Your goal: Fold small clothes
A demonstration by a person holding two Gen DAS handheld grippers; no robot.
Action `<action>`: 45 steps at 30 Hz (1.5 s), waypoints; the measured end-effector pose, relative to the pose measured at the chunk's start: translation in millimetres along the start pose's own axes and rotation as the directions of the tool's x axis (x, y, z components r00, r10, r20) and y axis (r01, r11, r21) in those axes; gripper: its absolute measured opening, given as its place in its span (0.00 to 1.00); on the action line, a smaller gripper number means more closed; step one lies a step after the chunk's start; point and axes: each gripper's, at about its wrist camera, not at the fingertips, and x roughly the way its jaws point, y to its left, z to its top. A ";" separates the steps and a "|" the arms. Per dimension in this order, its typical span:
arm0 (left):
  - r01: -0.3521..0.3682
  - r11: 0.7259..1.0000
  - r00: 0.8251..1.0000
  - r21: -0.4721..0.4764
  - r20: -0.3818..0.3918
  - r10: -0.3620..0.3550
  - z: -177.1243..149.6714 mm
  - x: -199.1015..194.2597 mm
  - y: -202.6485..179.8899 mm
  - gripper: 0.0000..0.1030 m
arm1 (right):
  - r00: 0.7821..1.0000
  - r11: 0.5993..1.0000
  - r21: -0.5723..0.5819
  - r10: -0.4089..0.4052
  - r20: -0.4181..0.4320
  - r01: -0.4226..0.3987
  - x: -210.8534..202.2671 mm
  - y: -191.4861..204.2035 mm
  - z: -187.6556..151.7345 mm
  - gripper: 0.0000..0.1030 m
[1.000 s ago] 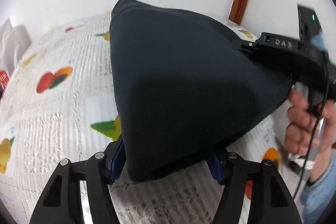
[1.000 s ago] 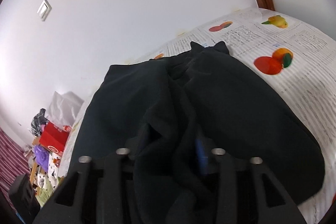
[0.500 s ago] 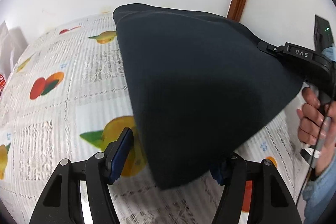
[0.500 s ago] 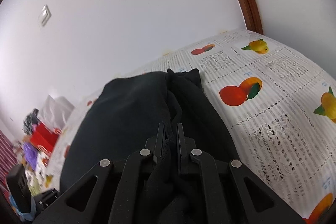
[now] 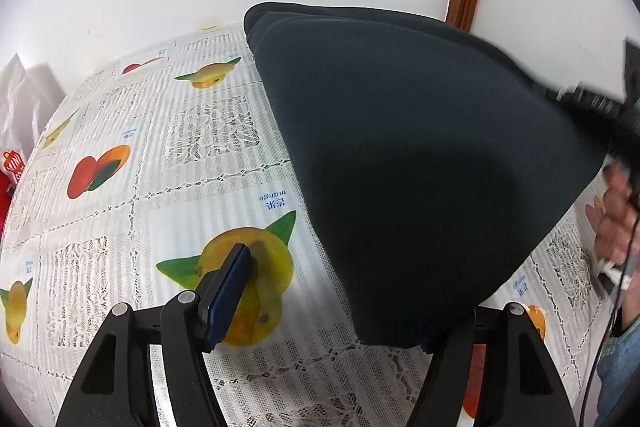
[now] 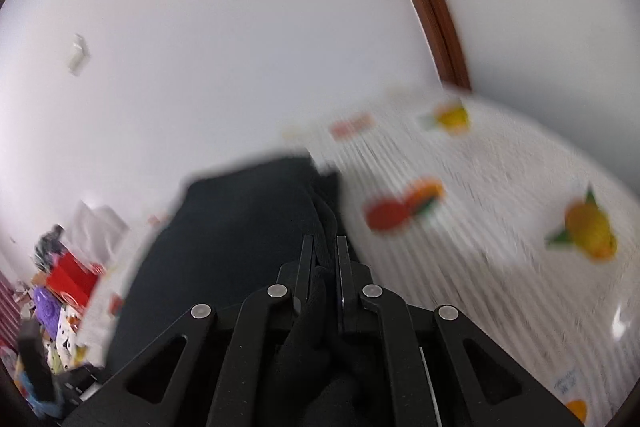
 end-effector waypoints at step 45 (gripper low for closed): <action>0.095 0.995 0.995 0.020 0.019 -0.095 79.3 6.4 26.8 0.65 | 0.951 0.977 -0.211 -0.072 -0.300 0.008 123.0 63.6 109.2 0.41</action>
